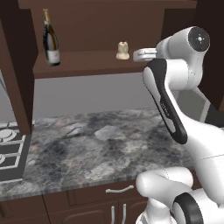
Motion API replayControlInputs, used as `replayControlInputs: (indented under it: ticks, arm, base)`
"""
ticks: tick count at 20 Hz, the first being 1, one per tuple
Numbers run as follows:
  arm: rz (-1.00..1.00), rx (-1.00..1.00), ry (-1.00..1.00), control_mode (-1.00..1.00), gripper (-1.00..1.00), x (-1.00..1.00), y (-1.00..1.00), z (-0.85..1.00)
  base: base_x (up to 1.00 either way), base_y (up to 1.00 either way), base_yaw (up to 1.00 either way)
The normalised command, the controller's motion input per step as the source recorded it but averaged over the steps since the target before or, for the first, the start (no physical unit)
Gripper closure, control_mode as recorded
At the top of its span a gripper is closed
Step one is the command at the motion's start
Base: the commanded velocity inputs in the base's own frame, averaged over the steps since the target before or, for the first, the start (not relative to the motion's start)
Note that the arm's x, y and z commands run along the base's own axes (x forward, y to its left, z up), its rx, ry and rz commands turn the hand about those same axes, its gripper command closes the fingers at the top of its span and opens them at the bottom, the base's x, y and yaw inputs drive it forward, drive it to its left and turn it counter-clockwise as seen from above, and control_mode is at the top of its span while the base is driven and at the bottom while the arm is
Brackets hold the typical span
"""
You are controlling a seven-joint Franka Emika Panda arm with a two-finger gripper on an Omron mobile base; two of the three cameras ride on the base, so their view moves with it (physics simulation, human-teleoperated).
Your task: Get the candle and the wine from the cabinet and move them to the dining counter.
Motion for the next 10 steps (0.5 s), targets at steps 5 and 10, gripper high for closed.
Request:
replayControlInputs:
  ticks: [5, 10]
  arm:
    - [0.01, 0.00, 0.04, -1.00, -1.00, 0.31, 0.00, -0.07]
    - [0.00, 0.00, 0.04, -1.00, -1.00, 0.16, 0.00, -0.06]
  base:
    - [0.00, 0.00, 0.00]
    - [0.00, 0.00, 0.00]
